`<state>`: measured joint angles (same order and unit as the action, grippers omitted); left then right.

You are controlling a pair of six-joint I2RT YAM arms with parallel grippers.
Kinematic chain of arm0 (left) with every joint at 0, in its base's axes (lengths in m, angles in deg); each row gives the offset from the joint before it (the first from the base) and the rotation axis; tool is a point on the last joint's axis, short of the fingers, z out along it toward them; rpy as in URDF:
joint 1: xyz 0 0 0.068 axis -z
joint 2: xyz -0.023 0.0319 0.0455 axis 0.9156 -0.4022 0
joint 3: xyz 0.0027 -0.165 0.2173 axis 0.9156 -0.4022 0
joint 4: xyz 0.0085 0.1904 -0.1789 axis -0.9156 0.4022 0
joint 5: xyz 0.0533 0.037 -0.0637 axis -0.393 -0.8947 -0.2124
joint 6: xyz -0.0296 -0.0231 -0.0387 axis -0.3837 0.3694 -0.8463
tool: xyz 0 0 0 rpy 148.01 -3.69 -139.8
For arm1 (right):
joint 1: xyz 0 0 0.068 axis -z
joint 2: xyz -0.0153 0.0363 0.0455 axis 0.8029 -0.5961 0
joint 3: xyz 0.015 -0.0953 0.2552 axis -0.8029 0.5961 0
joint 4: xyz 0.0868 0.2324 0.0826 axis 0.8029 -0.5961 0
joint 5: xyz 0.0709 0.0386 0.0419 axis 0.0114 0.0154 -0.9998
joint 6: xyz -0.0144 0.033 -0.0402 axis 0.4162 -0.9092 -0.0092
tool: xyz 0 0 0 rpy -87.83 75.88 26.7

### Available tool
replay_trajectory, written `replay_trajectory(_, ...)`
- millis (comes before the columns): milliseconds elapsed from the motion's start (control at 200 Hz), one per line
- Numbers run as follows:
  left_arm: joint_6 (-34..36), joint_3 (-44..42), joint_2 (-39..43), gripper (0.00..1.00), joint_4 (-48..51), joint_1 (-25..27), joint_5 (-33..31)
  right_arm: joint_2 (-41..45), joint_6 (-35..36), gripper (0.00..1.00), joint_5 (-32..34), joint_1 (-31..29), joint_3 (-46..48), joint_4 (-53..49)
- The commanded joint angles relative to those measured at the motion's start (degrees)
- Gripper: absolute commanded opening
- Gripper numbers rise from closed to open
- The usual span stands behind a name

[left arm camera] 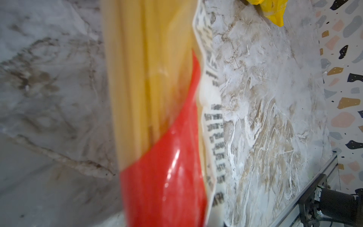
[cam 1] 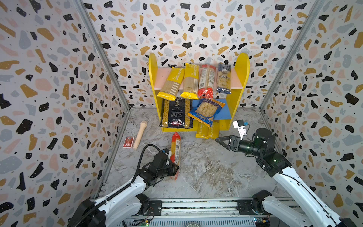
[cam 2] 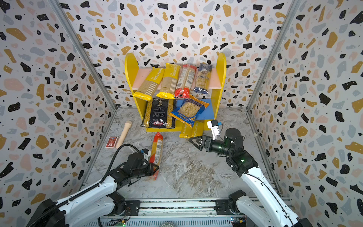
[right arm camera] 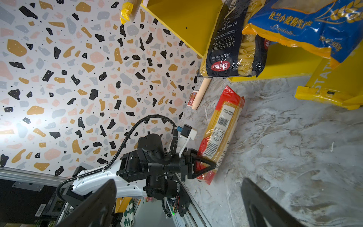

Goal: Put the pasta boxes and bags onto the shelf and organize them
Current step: 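Open the right gripper and draw it back while the left gripper holds the pack, then carry the spaghetti pack with the left gripper to the lower shelf front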

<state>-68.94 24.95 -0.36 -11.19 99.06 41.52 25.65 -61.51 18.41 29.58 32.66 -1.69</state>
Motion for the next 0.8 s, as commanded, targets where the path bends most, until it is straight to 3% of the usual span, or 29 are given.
replay_trajectory(0,4.0,7.2,-1.7,0.0,-13.1,-0.1,-2.4,1.0,0.6,0.99,-2.8,1.6,-1.5,-0.8)
replay_trajectory(471,7.9,17.0,-17.3,0.0,-15.1,-0.2,-6.2,1.7,1.4,0.99,-12.1,13.1,-3.9,-3.4)
replay_trajectory(796,10.0,23.8,-25.5,0.0,-16.4,-0.6,-8.1,1.2,0.3,0.99,-13.4,14.0,-2.1,-1.2)
